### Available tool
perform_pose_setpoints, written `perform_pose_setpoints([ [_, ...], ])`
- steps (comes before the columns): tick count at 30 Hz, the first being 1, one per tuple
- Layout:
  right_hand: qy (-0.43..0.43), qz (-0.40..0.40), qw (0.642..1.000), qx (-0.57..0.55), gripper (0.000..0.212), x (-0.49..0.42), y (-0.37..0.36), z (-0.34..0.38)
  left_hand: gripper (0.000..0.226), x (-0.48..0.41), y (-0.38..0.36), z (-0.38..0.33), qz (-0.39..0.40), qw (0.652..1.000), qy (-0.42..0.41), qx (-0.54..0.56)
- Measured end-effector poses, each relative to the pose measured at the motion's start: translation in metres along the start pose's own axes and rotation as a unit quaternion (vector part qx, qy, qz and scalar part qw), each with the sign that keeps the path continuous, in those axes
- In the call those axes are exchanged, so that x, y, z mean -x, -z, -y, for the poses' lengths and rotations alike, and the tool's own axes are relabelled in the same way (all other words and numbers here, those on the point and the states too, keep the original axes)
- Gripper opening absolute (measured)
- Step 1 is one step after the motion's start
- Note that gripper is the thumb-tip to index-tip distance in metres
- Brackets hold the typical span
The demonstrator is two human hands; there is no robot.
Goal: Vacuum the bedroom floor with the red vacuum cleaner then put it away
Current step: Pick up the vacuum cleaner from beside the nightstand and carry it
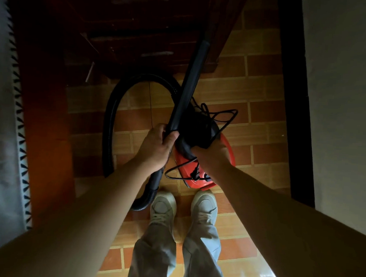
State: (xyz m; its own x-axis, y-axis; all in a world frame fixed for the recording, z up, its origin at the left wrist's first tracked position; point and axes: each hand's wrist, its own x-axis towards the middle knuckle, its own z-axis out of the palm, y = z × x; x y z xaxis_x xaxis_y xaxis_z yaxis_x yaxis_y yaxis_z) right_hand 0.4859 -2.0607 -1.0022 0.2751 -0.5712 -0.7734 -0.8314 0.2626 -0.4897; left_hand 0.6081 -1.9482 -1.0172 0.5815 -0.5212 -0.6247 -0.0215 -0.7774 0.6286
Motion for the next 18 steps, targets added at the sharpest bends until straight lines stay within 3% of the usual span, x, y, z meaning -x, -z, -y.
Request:
perform_pose_setpoints([
  [5,0.044,0.006,0.999,0.019,0.020,0.051,0.023,0.015,0.016,0.061,0.020,-0.033,-0.006,1.000,-0.004,-0.005],
  [8,0.063,0.022,0.997,0.033,0.016,0.087,0.044,0.032,0.021,0.102,0.040,-0.057,-0.003,1.000,0.003,0.012],
  [9,0.066,0.020,0.997,0.035,0.019,0.100,0.050,0.039,0.025,0.115,0.048,-0.066,0.002,1.000,0.005,0.018],
  [12,0.086,0.037,0.995,0.018,0.054,0.147,0.074,0.074,0.028,0.156,0.078,-0.097,0.019,1.000,-0.010,0.019],
  [18,0.114,0.066,0.991,0.030,0.034,0.265,0.123,0.145,0.029,0.244,0.148,-0.174,0.014,0.998,-0.038,0.045],
])
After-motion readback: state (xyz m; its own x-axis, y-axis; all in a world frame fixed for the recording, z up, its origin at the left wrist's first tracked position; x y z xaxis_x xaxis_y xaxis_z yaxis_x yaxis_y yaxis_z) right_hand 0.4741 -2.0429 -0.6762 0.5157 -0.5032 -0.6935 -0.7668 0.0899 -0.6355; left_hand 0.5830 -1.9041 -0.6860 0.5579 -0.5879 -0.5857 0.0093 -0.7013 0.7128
